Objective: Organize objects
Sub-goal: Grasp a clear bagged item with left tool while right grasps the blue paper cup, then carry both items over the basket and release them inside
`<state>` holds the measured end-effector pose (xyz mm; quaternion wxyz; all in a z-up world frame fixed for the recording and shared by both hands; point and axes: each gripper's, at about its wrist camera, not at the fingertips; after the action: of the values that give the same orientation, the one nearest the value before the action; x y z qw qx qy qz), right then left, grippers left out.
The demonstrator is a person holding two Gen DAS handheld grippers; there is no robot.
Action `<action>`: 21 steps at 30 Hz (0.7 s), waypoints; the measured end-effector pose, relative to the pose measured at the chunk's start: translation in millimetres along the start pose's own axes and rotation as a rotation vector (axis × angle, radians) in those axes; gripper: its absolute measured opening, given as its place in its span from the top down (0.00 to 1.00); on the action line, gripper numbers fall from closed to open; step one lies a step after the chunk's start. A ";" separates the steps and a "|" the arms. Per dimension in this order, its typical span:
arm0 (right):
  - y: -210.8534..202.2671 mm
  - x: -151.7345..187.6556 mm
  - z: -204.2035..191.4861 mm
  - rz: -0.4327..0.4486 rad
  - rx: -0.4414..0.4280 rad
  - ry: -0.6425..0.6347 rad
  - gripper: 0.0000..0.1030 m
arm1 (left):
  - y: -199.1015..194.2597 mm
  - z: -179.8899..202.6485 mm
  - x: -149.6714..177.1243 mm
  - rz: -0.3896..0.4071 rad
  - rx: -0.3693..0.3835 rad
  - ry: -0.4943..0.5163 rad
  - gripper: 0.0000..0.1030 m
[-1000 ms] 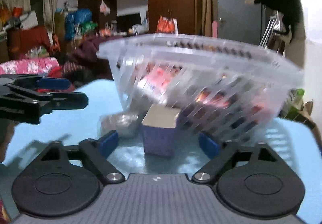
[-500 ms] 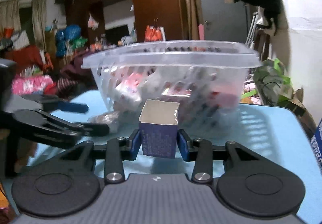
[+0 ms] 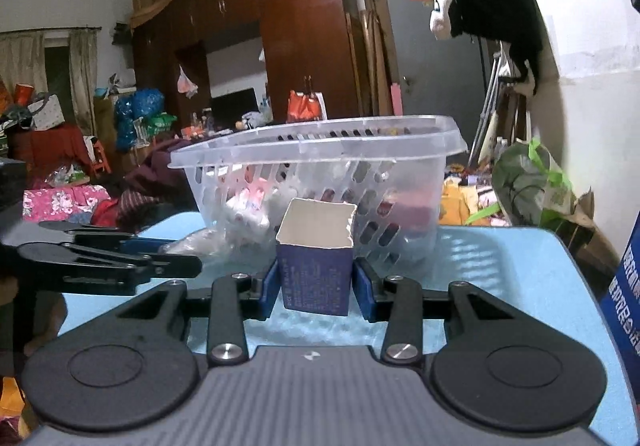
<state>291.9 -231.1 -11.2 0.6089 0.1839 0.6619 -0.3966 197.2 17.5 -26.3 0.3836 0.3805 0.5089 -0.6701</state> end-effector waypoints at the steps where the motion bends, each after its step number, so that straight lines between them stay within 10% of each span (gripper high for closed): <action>1: 0.0 -0.1 -0.5 0.005 -0.001 -0.002 0.58 | -2.7 0.2 0.8 0.010 0.010 -0.005 0.55; 11: -8.5 0.7 -5.0 0.055 -0.009 -0.017 0.58 | -38.4 1.0 1.6 0.144 0.125 -0.063 0.55; 14: -24.0 -20.8 -6.9 0.111 -0.076 0.009 0.58 | -54.0 5.7 -26.6 0.231 0.174 -0.079 0.55; 21: -3.1 -125.5 8.6 0.165 0.002 -0.125 0.58 | -13.7 16.0 -129.8 0.249 0.032 -0.053 0.54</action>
<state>319.3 -209.4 109.7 0.6795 0.2134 0.6046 -0.3566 236.9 21.0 99.0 0.4711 0.4289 0.4367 -0.6351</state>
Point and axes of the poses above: each gripper's, at about its wrist camera, not at the fingertips, and y roughly the way its jaws point, z to its right, x to its underside, and after that the axes turned 10 degrees about -y, right-handed
